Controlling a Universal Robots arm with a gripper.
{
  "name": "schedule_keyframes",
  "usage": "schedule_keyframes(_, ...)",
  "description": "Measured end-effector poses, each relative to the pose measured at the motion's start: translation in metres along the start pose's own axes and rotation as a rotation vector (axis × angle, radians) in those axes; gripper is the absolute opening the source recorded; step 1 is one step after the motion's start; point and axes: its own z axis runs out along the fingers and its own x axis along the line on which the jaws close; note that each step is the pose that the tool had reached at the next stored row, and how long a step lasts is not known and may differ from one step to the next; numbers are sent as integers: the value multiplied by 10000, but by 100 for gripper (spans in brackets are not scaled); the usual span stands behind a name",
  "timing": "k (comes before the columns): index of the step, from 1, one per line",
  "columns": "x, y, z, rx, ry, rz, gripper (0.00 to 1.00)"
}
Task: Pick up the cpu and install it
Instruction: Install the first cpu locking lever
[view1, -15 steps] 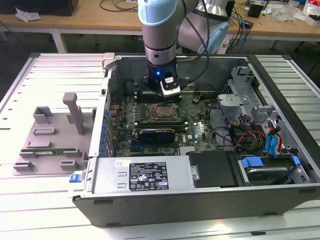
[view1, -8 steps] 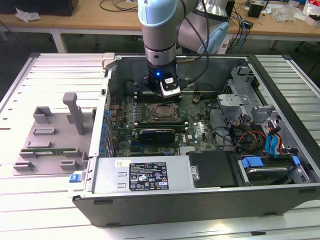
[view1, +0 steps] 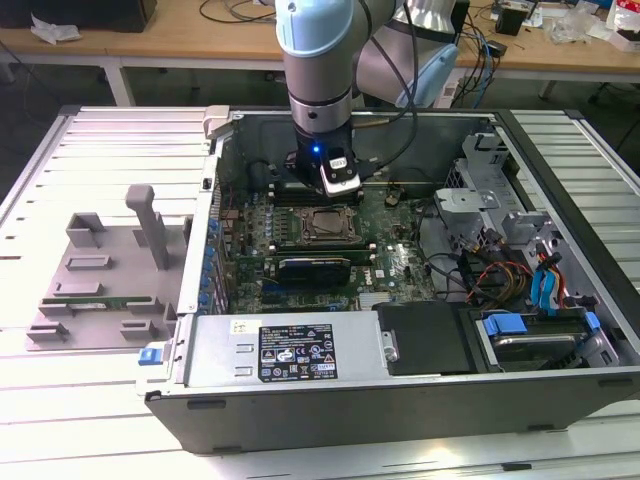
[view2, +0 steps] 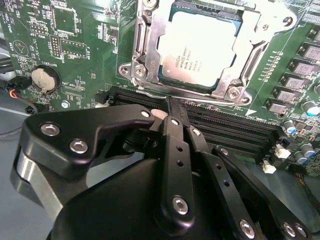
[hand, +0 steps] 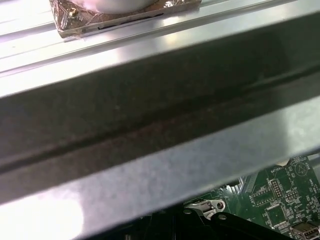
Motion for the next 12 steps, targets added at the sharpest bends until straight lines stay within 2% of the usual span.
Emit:
schedule_keyframes(9, -2, -5, 16, -1, -1, 0, 11)
schedule_keyframes(12, -6, 1, -21, -2, -1, 0, 11)
